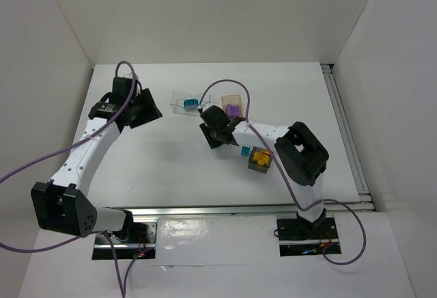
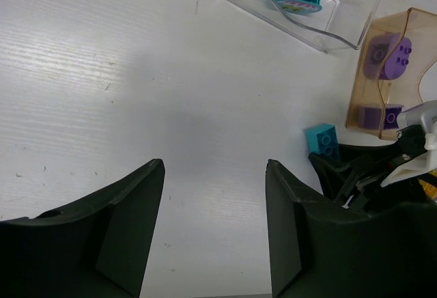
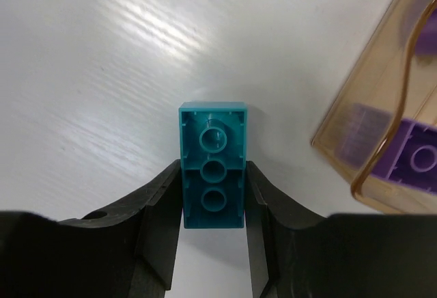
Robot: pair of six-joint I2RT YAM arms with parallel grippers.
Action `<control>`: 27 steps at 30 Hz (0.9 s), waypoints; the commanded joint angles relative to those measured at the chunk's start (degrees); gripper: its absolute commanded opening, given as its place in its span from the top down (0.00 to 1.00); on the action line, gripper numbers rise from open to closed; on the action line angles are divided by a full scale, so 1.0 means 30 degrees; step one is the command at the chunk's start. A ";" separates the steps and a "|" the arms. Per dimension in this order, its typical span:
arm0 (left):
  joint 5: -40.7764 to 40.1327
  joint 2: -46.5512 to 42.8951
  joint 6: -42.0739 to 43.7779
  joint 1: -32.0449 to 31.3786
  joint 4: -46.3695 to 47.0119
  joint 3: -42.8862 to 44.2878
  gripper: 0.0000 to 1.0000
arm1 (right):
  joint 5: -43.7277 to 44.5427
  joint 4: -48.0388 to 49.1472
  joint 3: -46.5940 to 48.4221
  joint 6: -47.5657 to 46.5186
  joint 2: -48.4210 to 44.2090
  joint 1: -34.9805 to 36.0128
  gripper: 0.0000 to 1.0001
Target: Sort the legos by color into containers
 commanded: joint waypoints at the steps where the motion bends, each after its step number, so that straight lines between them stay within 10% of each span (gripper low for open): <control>1: 0.0898 -0.0360 0.0761 0.0296 0.0744 -0.0041 0.32 | 0.0226 -0.0178 0.1895 0.0019 -0.0606 -0.0041 0.64; 20: 0.1571 -0.0889 0.1494 0.1497 0.0216 0.0135 0.32 | 0.1546 -0.2317 1.4991 0.0398 0.7332 -0.2529 0.61; 25: 0.1745 -0.0888 0.1496 0.1673 0.0041 0.0135 0.32 | 0.1720 -0.1262 1.5664 0.0605 0.7568 -0.2707 0.17; 27: 0.1747 -0.0888 0.1496 0.1673 0.0041 0.0135 0.32 | 0.1983 -0.1262 1.5668 0.0605 0.7568 -0.2707 0.15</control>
